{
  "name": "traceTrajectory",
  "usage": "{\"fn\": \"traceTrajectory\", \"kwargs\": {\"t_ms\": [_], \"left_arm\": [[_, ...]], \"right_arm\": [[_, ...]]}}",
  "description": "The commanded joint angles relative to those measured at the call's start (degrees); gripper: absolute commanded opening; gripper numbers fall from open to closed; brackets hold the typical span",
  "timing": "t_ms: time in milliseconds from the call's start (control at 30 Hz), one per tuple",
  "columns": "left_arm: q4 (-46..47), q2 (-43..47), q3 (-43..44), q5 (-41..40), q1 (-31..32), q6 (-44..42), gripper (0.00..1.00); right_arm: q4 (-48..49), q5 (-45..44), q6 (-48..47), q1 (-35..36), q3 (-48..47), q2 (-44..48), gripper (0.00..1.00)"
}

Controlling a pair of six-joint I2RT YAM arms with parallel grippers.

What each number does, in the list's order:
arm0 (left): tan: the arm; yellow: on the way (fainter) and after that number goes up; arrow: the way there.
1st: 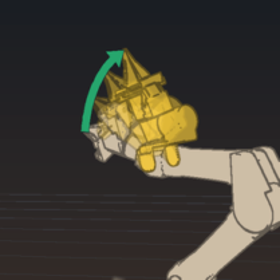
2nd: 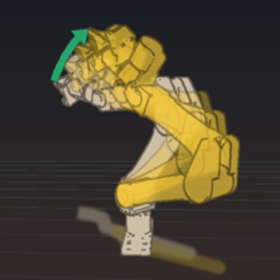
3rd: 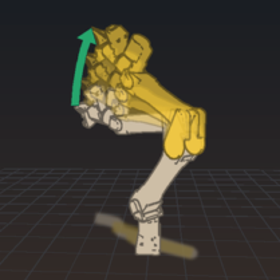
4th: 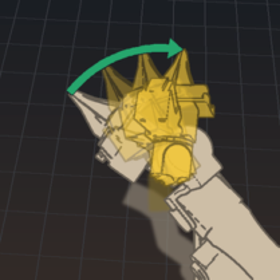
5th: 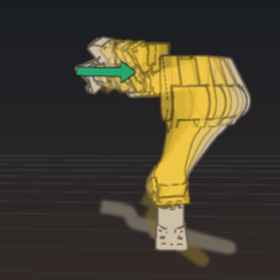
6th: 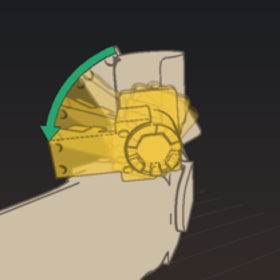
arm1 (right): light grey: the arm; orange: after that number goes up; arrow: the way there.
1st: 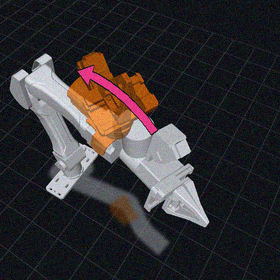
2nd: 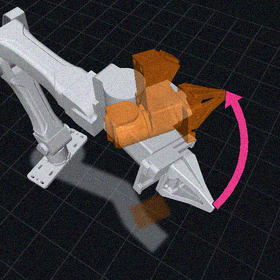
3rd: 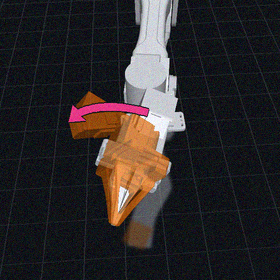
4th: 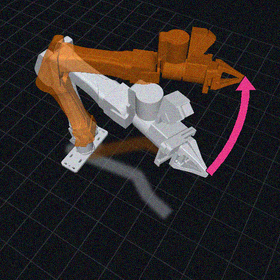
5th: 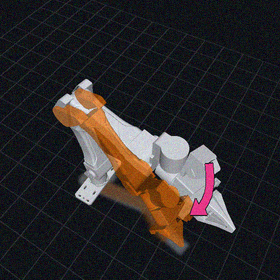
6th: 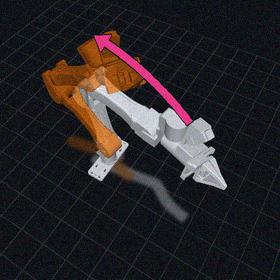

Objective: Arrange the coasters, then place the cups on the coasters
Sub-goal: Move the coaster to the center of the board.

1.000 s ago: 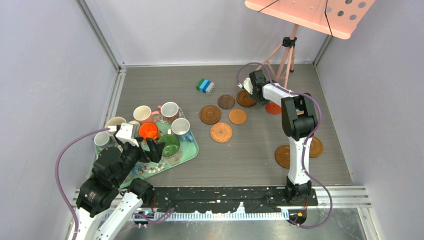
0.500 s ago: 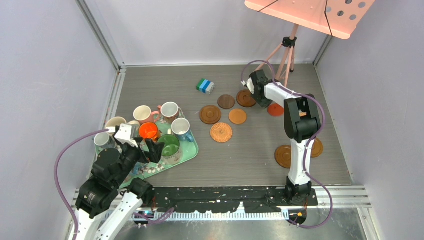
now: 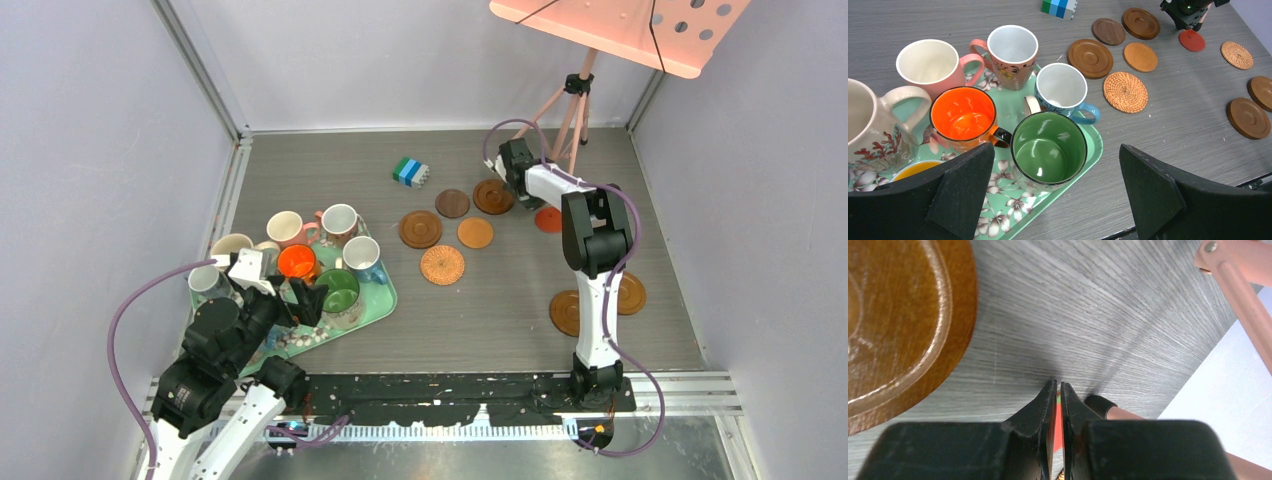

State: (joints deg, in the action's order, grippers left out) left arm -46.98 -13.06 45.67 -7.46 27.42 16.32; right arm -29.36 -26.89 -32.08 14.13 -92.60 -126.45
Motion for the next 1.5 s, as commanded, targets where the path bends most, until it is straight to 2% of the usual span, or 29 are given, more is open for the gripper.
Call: {"fn": "traceTrajectory", "kwargs": {"t_ms": [0,367,567,767,933,1233,1467], "left_arm": [[2.3,0.2,-0.1,-0.5,0.1,-0.1,0.99],[2.4,0.0,-0.1,-0.4,0.1,-0.1,0.99],[2.5,0.1,-0.2,-0.5,0.1,-0.1,0.99],[2.3,0.0,-0.2,-0.6,0.1,0.0,0.99],[2.3,0.3,-0.2,-0.9,0.1,0.1,0.99],[2.1,0.8,-0.3,-1.9,0.1,0.3,0.99],[2.2,0.8,-0.3,-1.8,0.1,0.3,0.99]], "right_arm": [[-0.6,-2.8,0.0,-0.2,-2.4,-1.5,0.15],[-11.5,-1.5,12.7,-0.2,6.2,3.3,0.15],[-15.7,2.7,20.7,-0.2,10.8,8.0,0.15],[-15.0,5.5,26.1,-0.1,15.9,12.8,0.15],[-11.5,5.7,28.2,-0.3,15.5,16.2,0.16],[-6.6,-2.0,34.6,-4.2,14.2,19.3,0.18],[-1.6,-3.3,37.2,-8.4,16.2,19.5,0.18]]}}
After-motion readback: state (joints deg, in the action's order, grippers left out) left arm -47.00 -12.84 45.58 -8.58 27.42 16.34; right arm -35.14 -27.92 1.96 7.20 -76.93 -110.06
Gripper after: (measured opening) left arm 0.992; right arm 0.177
